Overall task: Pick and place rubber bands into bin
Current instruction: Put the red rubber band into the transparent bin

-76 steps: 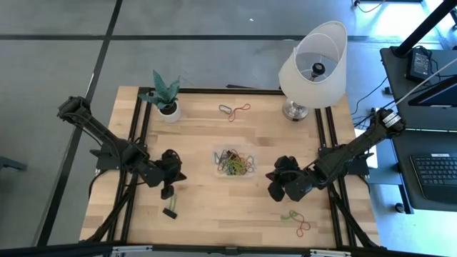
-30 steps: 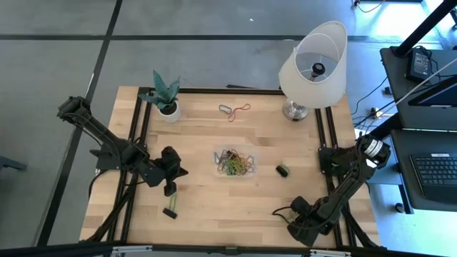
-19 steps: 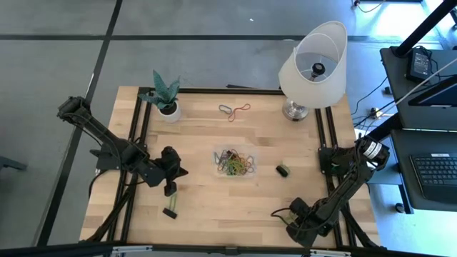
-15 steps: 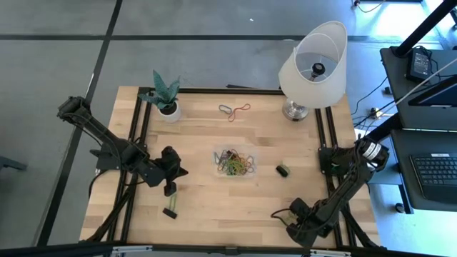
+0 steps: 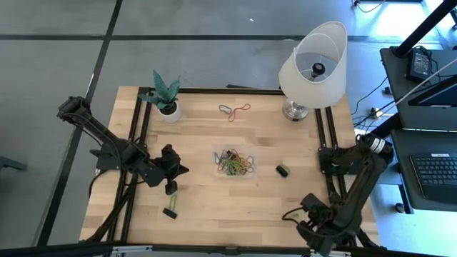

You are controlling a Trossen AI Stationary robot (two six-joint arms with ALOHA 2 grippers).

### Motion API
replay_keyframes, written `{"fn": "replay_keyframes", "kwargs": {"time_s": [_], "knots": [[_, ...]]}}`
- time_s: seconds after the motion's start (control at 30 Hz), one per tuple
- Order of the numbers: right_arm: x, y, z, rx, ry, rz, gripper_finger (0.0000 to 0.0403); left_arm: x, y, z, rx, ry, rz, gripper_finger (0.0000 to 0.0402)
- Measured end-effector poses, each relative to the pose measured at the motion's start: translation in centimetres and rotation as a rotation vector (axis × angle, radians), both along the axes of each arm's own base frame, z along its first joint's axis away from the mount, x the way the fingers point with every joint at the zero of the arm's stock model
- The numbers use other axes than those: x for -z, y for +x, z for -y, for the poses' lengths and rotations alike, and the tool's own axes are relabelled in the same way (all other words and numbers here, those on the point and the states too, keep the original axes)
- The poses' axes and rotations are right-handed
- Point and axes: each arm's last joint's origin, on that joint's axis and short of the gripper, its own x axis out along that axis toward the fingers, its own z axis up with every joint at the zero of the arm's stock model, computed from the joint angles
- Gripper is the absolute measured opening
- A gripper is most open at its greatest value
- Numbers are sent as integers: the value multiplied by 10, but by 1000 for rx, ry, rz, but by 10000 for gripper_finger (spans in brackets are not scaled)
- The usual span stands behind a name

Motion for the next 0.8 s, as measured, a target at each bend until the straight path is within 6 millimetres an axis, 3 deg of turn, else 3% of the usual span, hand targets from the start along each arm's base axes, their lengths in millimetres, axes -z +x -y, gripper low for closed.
{"fn": "replay_keyframes", "kwargs": {"time_s": [0.17, 0.3, 0.53, 0.8], "knots": [[-34, 11, 8, -5, -107, 154, 2, 0, 0, 0, 2, -2, -1, 3], [-51, 37, 24, -59, -182, 298, 1, 0, 0, 0, 4, -2, -2, 2], [-66, 104, 77, -168, -275, 381, 1, 0, 0, 0, 5, -2, -4, 3], [-69, 183, 145, -349, -335, 536, 0, 0, 0, 0, 5, 0, -6, 4]]}}
